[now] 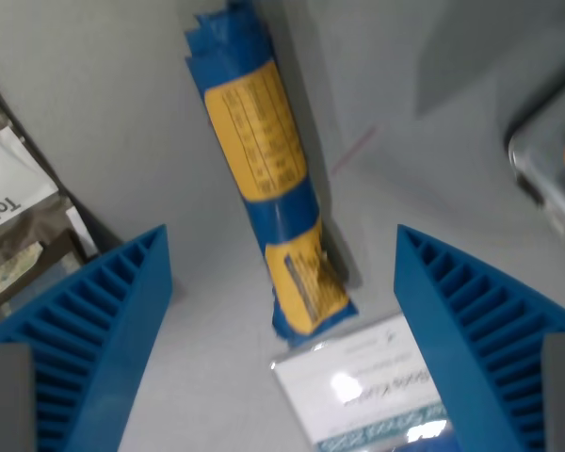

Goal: Move above the blue bag

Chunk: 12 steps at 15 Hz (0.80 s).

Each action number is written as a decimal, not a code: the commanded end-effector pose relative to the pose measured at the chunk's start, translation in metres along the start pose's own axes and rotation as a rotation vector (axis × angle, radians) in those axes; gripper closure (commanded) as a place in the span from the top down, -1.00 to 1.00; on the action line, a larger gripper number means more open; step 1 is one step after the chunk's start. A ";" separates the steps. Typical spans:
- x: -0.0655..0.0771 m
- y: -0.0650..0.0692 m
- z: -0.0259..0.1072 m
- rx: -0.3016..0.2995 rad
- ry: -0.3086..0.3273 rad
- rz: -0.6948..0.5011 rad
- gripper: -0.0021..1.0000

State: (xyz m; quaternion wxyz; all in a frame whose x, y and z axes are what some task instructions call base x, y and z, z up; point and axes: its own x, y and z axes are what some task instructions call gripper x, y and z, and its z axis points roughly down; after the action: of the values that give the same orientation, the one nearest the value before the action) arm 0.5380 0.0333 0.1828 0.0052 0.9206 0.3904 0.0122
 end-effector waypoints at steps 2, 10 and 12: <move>0.012 0.004 0.007 0.008 0.009 -0.229 1.00; 0.021 0.003 0.017 0.014 0.003 -0.221 1.00; 0.022 0.003 0.018 0.014 0.003 -0.210 1.00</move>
State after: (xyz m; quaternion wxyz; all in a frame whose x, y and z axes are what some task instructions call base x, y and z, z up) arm 0.5477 0.0448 0.1664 0.0053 0.8915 0.4527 0.0163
